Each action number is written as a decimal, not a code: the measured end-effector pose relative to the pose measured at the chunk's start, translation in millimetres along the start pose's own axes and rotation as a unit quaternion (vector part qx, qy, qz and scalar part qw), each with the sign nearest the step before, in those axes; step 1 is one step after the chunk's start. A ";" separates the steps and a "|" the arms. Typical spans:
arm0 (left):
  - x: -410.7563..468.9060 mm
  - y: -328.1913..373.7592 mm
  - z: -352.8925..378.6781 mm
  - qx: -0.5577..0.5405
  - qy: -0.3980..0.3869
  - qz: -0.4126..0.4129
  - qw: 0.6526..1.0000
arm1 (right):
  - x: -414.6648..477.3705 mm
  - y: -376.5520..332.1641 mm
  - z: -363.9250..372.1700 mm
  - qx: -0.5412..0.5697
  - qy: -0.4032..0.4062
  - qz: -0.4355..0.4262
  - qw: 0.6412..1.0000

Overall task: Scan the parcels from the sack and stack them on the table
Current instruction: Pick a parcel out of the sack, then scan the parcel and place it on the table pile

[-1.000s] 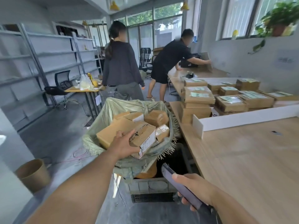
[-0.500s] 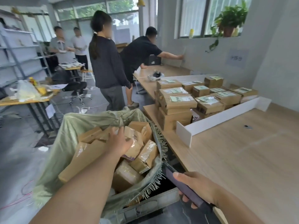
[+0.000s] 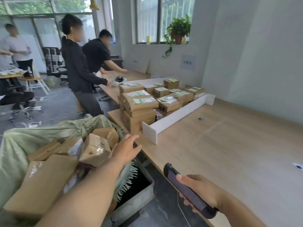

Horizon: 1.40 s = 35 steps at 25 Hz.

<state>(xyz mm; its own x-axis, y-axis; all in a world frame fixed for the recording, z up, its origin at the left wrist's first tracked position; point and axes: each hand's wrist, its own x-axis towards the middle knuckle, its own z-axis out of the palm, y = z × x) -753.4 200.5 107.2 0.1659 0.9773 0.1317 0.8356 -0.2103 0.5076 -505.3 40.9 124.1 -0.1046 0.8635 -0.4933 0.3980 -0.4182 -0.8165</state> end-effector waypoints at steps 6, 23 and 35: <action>-46.7 133.8 76.6 0.005 -0.116 0.100 0.988 | -103.5 83.5 -47.8 0.027 0.102 0.013 0.994; -215.9 486.5 288.4 0.005 -0.347 0.459 0.818 | -372.6 303.5 -118.1 0.238 0.424 0.131 0.864; -274.3 656.5 364.1 -0.051 -0.414 0.571 0.708 | -452.3 341.6 -175.6 0.337 0.549 0.172 0.745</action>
<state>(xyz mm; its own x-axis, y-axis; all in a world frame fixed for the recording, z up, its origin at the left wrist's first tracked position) -59.7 -196.2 94.3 0.9872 -0.1587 -0.0163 -0.1252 -0.8339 0.5375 -162.1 -443.1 121.0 0.8544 0.2266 -0.4677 -0.3583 -0.3950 -0.8459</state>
